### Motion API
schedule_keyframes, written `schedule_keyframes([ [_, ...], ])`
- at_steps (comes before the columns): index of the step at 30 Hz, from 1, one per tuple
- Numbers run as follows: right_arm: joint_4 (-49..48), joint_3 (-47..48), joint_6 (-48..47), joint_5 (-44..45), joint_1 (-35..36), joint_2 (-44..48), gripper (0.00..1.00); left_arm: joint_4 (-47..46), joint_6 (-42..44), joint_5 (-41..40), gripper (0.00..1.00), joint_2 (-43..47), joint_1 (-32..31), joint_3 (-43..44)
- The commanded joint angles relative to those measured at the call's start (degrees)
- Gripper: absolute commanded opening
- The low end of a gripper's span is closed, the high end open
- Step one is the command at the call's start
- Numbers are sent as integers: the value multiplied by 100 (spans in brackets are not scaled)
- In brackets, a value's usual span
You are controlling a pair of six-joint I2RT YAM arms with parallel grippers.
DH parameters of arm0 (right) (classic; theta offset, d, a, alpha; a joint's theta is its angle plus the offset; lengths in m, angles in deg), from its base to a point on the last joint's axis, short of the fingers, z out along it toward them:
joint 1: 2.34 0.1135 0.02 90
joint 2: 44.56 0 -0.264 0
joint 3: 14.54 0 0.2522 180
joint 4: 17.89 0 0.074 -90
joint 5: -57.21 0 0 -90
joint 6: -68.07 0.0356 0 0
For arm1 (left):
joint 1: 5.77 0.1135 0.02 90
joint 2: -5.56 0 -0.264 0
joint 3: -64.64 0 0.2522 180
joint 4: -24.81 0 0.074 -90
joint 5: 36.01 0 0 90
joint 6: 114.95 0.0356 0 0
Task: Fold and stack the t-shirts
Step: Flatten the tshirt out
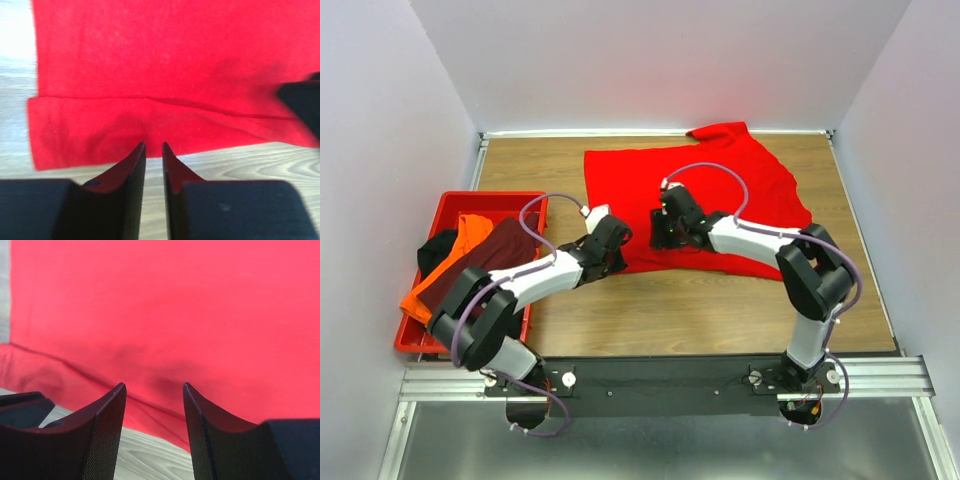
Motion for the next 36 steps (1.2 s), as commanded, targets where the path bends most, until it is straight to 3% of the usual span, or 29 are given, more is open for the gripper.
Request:
schedule_keyframes([
  [1,-57,278,-270,315,292,-274,57,470,-251,-576,31,425,57,84],
  [6,-83,296,-393,490,547,-353,61,427,-199,-499,34,795,575,-57],
  [14,-145,182,-507,482,722,-300,62,84,267,-68,34,673,1287,-110],
  [26,-154,146,-622,517,907,-441,59,-206,408,222,34,286,1429,-40],
  [33,-154,76,-596,535,925,-476,36,-268,452,266,34,101,1455,110],
  [36,-154,50,-604,552,925,-467,31,-259,478,275,34,48,1455,163],
])
